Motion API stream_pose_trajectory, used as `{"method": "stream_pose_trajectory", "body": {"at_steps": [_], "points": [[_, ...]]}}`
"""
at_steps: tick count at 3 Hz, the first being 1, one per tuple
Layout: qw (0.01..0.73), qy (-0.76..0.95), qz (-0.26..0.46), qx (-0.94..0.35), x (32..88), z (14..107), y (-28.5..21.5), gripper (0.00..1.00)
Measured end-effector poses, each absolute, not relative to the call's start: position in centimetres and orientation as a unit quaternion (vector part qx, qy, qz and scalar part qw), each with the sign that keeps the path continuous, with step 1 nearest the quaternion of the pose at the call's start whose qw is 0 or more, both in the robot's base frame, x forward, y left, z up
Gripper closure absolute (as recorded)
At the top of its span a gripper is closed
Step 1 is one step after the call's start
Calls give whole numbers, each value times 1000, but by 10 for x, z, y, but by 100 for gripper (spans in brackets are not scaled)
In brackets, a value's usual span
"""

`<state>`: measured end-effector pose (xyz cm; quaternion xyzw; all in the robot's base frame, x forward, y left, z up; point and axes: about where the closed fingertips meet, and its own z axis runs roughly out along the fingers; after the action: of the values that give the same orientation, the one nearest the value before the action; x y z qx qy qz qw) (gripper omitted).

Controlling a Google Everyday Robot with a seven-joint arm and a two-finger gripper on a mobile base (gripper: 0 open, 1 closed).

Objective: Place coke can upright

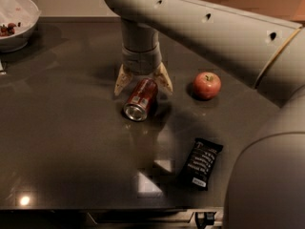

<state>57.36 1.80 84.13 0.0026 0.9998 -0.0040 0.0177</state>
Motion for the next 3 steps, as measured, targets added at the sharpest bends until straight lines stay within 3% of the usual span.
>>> {"method": "stream_pose_trajectory", "body": {"at_steps": [3], "points": [[31,996,45,-68,577,855,40,88]]}}
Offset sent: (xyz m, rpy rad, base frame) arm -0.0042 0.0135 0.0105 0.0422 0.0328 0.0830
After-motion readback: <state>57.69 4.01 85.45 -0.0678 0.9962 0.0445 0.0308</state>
